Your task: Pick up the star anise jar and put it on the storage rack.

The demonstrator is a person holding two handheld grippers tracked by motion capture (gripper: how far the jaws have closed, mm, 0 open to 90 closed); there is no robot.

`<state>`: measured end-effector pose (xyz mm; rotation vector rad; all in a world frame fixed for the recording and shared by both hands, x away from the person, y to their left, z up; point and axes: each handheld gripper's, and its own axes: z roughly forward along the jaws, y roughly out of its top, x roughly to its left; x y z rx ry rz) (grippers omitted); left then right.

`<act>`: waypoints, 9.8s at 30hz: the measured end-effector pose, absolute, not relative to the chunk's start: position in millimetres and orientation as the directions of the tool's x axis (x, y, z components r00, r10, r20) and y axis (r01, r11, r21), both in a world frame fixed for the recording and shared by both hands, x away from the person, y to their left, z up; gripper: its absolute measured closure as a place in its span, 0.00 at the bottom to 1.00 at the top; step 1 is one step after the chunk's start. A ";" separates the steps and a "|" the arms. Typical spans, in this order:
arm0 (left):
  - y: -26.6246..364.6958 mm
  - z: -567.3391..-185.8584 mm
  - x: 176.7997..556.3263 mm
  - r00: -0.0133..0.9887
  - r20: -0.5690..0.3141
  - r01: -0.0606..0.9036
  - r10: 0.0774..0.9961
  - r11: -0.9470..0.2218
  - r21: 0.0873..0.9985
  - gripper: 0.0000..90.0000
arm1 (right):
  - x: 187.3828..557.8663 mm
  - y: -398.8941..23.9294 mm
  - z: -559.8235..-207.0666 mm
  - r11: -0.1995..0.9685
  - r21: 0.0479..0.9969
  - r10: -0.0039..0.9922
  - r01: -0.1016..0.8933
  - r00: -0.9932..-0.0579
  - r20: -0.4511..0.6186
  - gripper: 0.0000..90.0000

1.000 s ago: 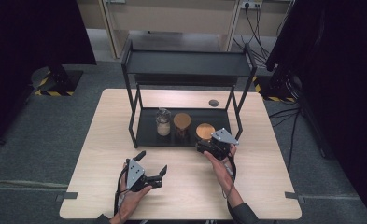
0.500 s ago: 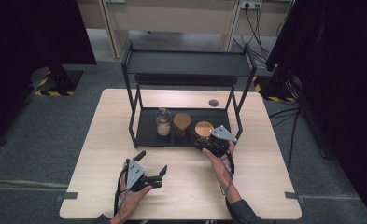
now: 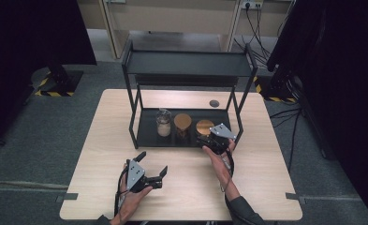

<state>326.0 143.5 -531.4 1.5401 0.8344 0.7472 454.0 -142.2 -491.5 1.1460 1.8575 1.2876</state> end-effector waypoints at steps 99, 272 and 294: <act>143.7 -531.4 326.0 0.541 0.005 0.100 0.841 -0.070 0.993 0.02 | 480.6 -140.5 -501.0 0.108 0.929 0.905 0.355 -0.422 0.056 0.03; 143.1 -531.3 325.8 0.542 0.011 0.098 0.840 -0.076 0.992 0.02 | 389.1 -137.1 -506.2 0.063 0.958 0.835 0.278 -0.540 0.102 0.02; 143.2 -531.4 325.8 0.542 0.011 0.098 0.840 -0.076 0.992 0.02 | 380.7 -135.3 -507.5 0.057 0.961 0.825 0.269 -0.555 0.106 0.02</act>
